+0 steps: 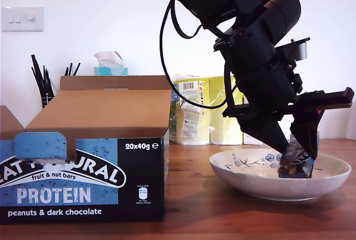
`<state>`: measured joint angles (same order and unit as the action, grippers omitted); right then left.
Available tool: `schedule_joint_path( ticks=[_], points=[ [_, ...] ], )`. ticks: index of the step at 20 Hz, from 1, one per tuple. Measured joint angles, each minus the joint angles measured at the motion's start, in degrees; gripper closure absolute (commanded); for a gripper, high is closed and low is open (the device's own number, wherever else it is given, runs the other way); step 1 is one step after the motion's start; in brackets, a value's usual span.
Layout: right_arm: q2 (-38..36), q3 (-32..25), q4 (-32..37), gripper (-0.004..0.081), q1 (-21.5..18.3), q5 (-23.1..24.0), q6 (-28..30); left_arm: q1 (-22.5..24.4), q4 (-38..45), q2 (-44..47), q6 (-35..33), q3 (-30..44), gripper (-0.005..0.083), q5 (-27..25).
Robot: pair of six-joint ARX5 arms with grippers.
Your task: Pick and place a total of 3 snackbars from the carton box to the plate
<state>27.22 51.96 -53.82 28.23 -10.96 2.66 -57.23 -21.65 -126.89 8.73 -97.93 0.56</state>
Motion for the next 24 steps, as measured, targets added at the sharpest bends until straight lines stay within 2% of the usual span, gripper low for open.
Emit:
schedule_joint_path(
  ticks=[5,14,17,20,21,24],
  points=[
    [0.0,0.0,0.0,0.0783,0.0,0.0,0.0,0.04,-2.73,0.0,0.59,0.0,0.0618,3.89],
    [0.0,0.0,0.0,0.0783,0.0,0.0,0.0,-0.07,-9.7,0.0,3.13,0.0,0.0613,14.12],
    [0.0,0.0,0.0,0.0783,0.0,0.0,0.0,-0.2,-8.74,0.0,3.13,0.0,0.0602,14.12],
    [0.0,0.0,0.0,0.0783,0.0,0.0,0.0,-1.05,-7.48,0.0,3.1,0.0,0.0459,11.52],
    [0.0,0.0,0.0,0.0783,0.0,0.0,0.0,-1.55,-7.5,0.0,3.02,0.0,0.0437,10.6],
    [0.0,0.0,0.0,0.0783,0.0,0.0,0.0,-2.43,-7.52,0.0,1.68,0.0,0.0432,9.38]
  ],
)
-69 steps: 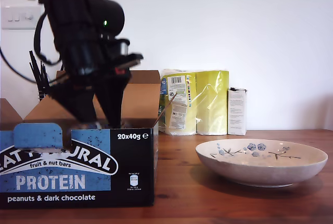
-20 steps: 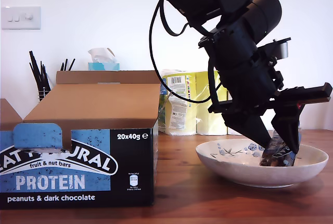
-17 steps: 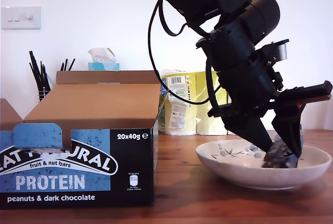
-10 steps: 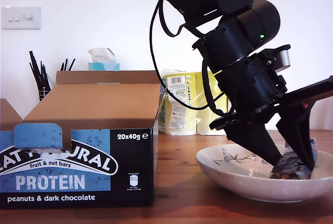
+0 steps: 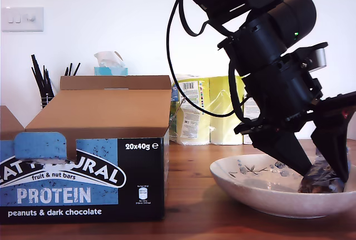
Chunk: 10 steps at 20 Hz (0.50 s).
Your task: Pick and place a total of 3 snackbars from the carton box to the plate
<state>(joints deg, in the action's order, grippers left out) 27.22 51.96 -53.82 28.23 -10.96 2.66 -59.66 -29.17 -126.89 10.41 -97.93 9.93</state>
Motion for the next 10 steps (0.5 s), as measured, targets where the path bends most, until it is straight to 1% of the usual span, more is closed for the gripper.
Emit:
schedule_joint_path(
  ticks=[4,7,8,10],
  points=[
    [0.0,0.0,0.04,0.0783,0.0,0.0,0.0,-0.24,-0.5,0.0,-1.16,0.0,0.0431,-2.75],
    [0.0,0.0,0.04,0.0783,0.0,0.0,0.0,0.2,-2.8,0.0,-1.44,0.0,0.0425,-3.43],
    [0.0,0.0,0.11,0.0783,0.0,0.0,0.0,0.37,-3.43,0.0,-1.44,0.0,0.0388,-3.56],
    [0.0,0.0,0.17,0.0783,0.0,0.0,0.0,0.63,-3.34,0.0,-1.46,0.0,0.026,-3.52]
  ],
)
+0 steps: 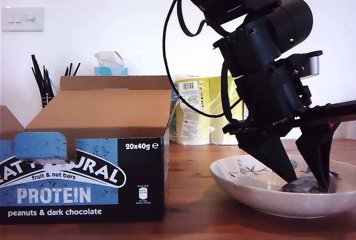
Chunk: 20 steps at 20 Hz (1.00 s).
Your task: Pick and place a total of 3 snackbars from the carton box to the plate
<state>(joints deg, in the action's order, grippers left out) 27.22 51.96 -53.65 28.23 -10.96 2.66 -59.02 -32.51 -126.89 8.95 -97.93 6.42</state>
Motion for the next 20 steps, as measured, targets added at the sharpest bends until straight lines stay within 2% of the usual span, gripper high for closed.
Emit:
schedule_joint_path(
  ticks=[1,5,9,10,11,13,14,16,20],
  points=[
    [0.0,0.0,0.0,0.0783,0.0,0.0,0.0,0.04,0.09,0.0,-0.02,0.0,0.0232,0.42],
    [0.0,0.0,0.0,0.0783,0.0,0.0,0.0,0.02,-1.36,0.0,-0.2,-1.18,0.0243,0.76],
    [0.0,0.0,0.0,0.0783,0.0,0.0,0.0,1.03,-7.15,0.0,-2.27,-10.73,0.0266,0.63],
    [0.0,0.0,0.0,0.0783,0.0,0.0,0.0,1.36,-9.66,0.0,-2.54,-13.73,0.0325,0.63],
    [0.0,0.0,-0.02,0.0783,0.0,0.0,0.11,1.79,-12.83,0.0,-2.78,-17.07,0.0425,0.63],
    [0.0,0.0,0.0,0.0783,0.0,0.28,0.28,2.86,-19.74,0.0,-3.63,-23.39,0.0721,0.79],
    [0.0,0.0,0.02,0.0783,0.0,0.94,0.48,2.99,-23.04,0.0,-4.81,-25.9,0.0804,0.79],
    [0.04,0.0,0.11,0.0783,0.0,1.11,1.9,4.13,-27.08,0.55,-6.58,-28.17,0.0788,0.59],
    [1.42,0.0,3.13,0.0783,0.0,0.9,2.86,5.09,-29.35,1.6,-7.1,-28.15,0.0788,-1.01]
  ],
)
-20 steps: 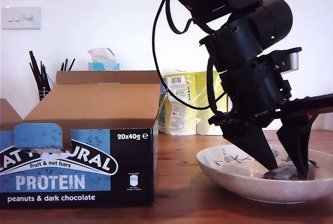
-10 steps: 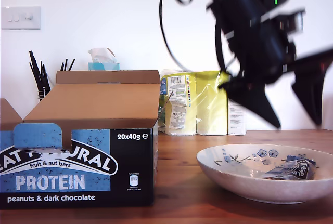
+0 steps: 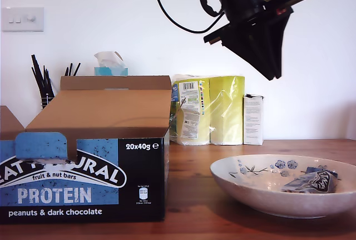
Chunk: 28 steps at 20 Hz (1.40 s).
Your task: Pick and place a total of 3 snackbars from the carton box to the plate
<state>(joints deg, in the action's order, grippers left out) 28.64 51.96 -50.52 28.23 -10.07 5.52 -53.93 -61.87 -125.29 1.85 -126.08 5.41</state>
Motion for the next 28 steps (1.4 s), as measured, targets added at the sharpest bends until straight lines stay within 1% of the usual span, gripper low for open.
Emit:
schedule_joint_path(
  ticks=[2,4,7,10,14,17,20,22,24,25,26,28],
  points=[
    [0.24,0.0,1.84,0.0783,0.0,-0.07,0.39,0.04,0.22,1.11,-0.37,1.18,0.0788,-0.48],
    [0.22,0.0,2.25,0.0783,0.0,-0.09,0.44,0.26,0.81,3.63,-0.57,3.91,0.0788,-0.68],
    [0.24,0.0,3.04,0.0783,0.0,-0.09,1.88,1.29,3.82,10.32,-0.96,10.1,0.0789,-1.14],
    [0.22,-0.61,6.12,0.0783,0.0,-0.17,2.1,3.54,9.18,19.74,-1.11,20.5,0.079,-1.16],
    [0.22,-4.07,10.67,0.0783,0.0,-3.1,2.08,8.7,15.91,32.13,-1.18,37.48,0.079,-1.4],
    [1.9,-5.05,11.32,0.0783,0.0,-4.28,2.08,12.85,17.14,40.46,-0.92,48.28,0.0794,-2.29],
    [4.72,-5.05,12.79,0.0783,0.0,-4.74,2.08,17.75,16.52,48.89,0.66,56.02,0.0793,-4.39],
    [6.08,-5.07,14.16,0.0783,0.0,-5.66,2.08,20.94,14.45,52.3,3.21,58.66,0.0793,-6.64],
    [6.93,-5.07,15.12,0.0783,0.0,-5.9,2.08,24.02,10.38,52.76,9.01,58.99,0.0793,-11.34],
    [7.28,-5.07,15.37,0.0783,0.0,-5.99,2.08,25.27,8.55,52.28,11.54,59.04,0.0793,-12.76],
    [7.56,-5.07,15.56,0.0783,0.0,-6.08,2.1,25.86,7.58,51.6,12.94,59.1,0.0791,-13.81],
    [8.46,-5.07,16.37,0.0783,0.0,-6.12,2.1,25.68,6.97,49.77,14.82,59.12,0.0761,-14.99]
  ],
)
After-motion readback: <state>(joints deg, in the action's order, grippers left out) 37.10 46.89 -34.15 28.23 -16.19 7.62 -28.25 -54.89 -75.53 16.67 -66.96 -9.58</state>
